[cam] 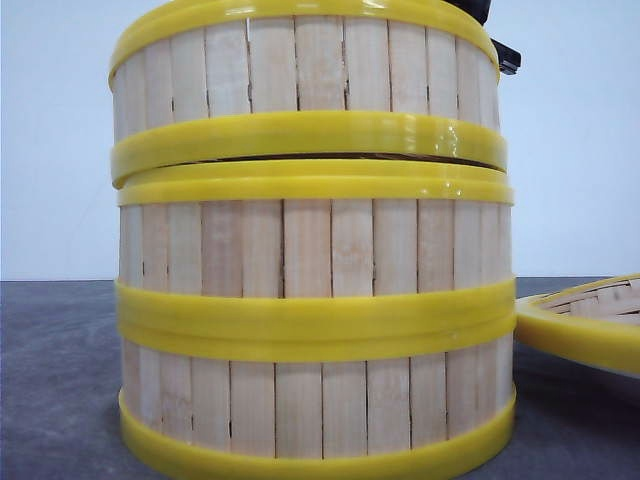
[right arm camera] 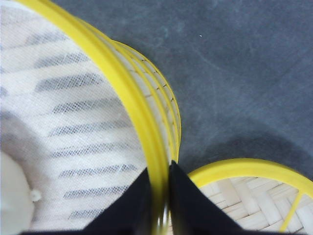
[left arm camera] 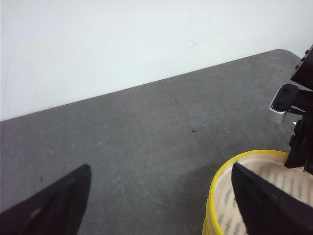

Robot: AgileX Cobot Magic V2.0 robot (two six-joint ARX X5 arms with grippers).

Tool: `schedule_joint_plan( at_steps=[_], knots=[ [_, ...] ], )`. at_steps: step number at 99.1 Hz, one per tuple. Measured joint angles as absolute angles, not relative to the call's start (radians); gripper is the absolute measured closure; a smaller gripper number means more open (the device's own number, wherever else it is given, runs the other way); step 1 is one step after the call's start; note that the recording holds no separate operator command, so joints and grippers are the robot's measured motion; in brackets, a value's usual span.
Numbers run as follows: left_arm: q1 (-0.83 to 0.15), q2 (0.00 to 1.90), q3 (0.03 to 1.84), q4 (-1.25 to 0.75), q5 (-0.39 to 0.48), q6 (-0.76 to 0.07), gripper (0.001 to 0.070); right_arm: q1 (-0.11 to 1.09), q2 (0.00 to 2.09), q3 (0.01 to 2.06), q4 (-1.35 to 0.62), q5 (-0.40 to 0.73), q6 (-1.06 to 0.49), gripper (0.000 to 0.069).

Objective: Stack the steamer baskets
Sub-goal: 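Lower the held basket onto the stack and open the right gripper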

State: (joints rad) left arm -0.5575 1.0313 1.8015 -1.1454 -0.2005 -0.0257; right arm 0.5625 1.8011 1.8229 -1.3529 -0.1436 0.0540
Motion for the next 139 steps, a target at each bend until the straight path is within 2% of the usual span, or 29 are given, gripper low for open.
schedule_joint_plan(
  at_steps=[139],
  knots=[
    [-0.558, 1.031, 1.802, -1.148, -0.2, -0.026, 0.0152, 0.565, 1.734, 1.764, -1.353, -0.123, 0.054, 0.0666]
  ],
)
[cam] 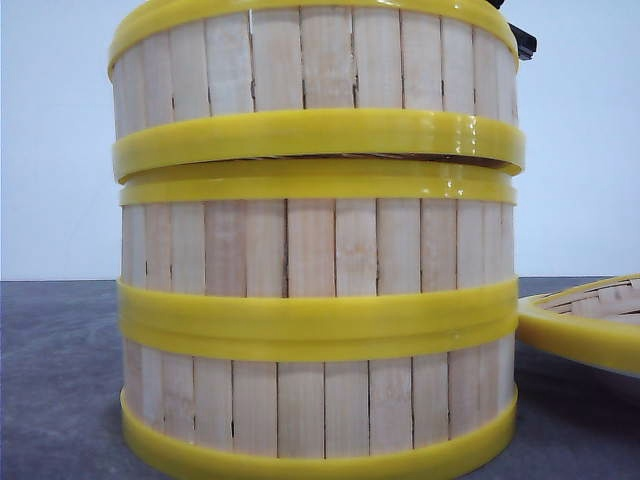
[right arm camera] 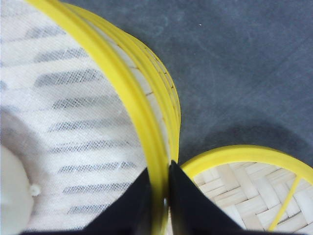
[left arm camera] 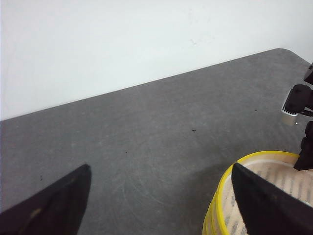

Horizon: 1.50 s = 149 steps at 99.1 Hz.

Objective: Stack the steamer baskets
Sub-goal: 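Lower the held basket onto the stack and open the right gripper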

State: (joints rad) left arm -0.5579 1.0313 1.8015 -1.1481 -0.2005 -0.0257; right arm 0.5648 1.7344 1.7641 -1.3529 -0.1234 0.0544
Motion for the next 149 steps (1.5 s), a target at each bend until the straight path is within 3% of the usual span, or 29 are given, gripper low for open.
schedule_joint_plan(
  at_steps=[149],
  knots=[
    [-0.558, 1.032, 1.802, -1.148, -0.184, -0.026, 0.0152, 0.564, 1.726, 1.713, -1.335, -0.119, 0.045, 0.0667]
  ],
)
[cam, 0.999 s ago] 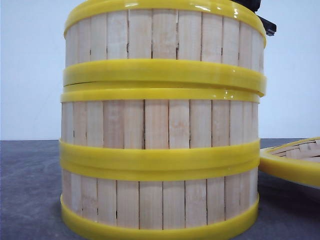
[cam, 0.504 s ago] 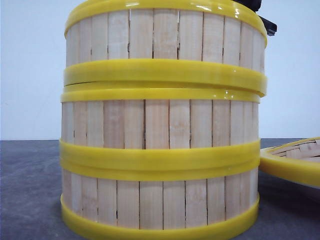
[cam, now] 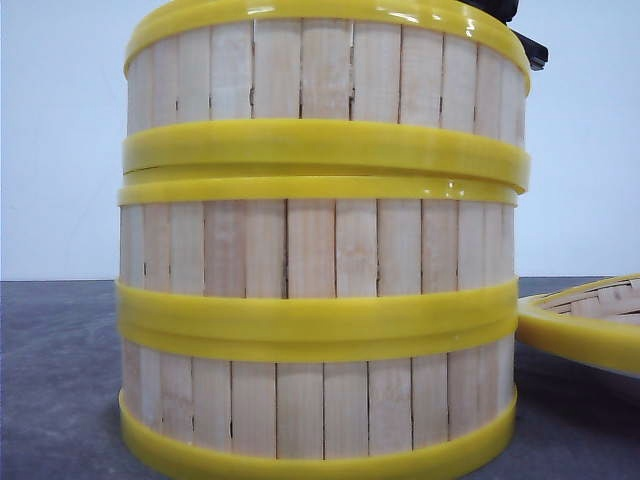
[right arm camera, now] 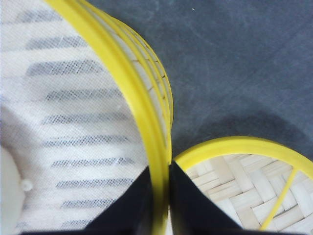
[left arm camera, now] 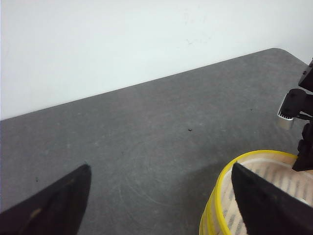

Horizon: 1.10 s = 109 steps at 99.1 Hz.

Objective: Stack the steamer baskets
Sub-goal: 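Lower the held basket onto the stack and open the right gripper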

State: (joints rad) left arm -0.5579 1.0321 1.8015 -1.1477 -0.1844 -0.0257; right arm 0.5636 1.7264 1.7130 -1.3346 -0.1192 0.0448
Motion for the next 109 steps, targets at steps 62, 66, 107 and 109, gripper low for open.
schedule_joint_plan(
  at_steps=[62, 66, 107, 109],
  knots=[
    [-0.558, 1.048, 1.802, -1.141, -0.184, -0.026, 0.0152, 0.574, 1.726, 1.712, -1.307, -0.129, 0.049, 0.0646],
    [-0.558, 1.048, 1.802, -1.141, -0.184, -0.026, 0.0152, 0.575, 1.726, 1.712, -1.307, -0.136, 0.049, 0.0613],
    [-0.558, 1.048, 1.802, -1.141, -0.184, -0.026, 0.0152, 0.582, 1.731, 1.856, -1.322, -0.158, 0.041, 0.0406],
    [-0.558, 1.048, 1.802, -1.141, -0.184, -0.026, 0.0152, 0.581, 1.731, 1.876, -1.325, -0.155, 0.04, 0.0405]
  ],
)
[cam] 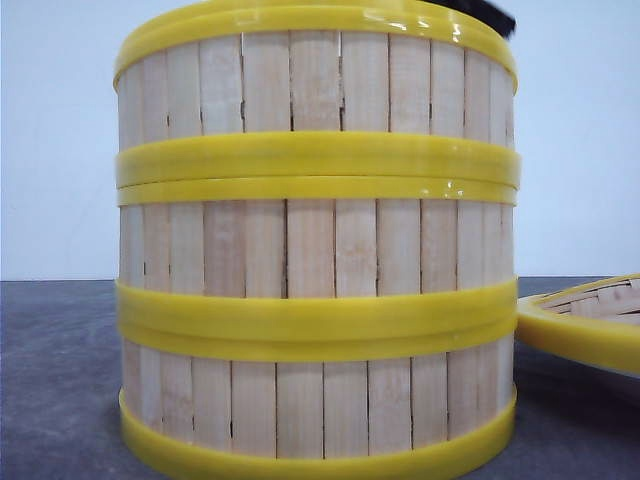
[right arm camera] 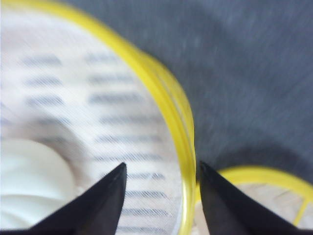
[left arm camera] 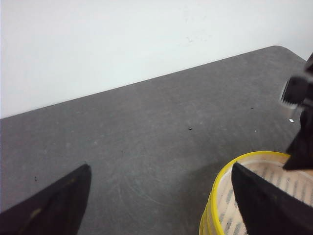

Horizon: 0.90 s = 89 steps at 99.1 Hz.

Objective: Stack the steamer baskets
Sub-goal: 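Lower the held basket onto the stack and open the right gripper, then move the right gripper to the woven bamboo lid and grasp its rim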

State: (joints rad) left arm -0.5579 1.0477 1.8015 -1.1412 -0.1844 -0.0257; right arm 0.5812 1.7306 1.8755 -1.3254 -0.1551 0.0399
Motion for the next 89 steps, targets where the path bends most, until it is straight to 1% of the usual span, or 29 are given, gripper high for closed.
schedule_joint_plan(
  at_steps=[5, 13, 25, 30, 49, 67, 75, 89],
  knots=[
    [-0.558, 1.048, 1.802, -1.141, -0.184, -0.026, 0.0152, 0.576, 1.73, 1.925, -1.333, -0.146, 0.032, 0.0404],
    [-0.558, 1.048, 1.802, -1.141, -0.184, -0.026, 0.0152, 0.574, 1.728, 1.987, -1.343, -0.096, 0.019, 0.0404],
    [-0.558, 1.048, 1.802, -1.142, -0.184, -0.026, 0.0152, 0.553, 1.699, 1.981, -1.35, 0.058, -0.001, 0.0404],
    [-0.558, 1.048, 1.802, -1.143, -0.184, -0.026, 0.0152, 0.53, 1.672, 1.948, -1.35, 0.09, -0.004, 0.0404],
    [-0.558, 1.047, 1.802, -1.152, -0.184, -0.026, 0.0152, 0.411, 1.494, 1.784, -1.35, 0.104, -0.004, 0.0404],
    [-0.558, 1.047, 1.802, -1.139, -0.184, -0.026, 0.0152, 0.308, 1.322, 1.551, -1.349, 0.105, -0.003, 0.0404],
    [-0.558, 1.047, 1.802, -1.131, -0.184, -0.026, 0.0152, 0.289, 1.287, 1.433, -1.344, 0.095, 0.002, 0.0404],
    [-0.558, 1.047, 1.802, -1.132, -0.184, -0.026, 0.0152, 0.288, 1.26, 1.264, -1.336, 0.027, 0.017, 0.0404]
  ],
)
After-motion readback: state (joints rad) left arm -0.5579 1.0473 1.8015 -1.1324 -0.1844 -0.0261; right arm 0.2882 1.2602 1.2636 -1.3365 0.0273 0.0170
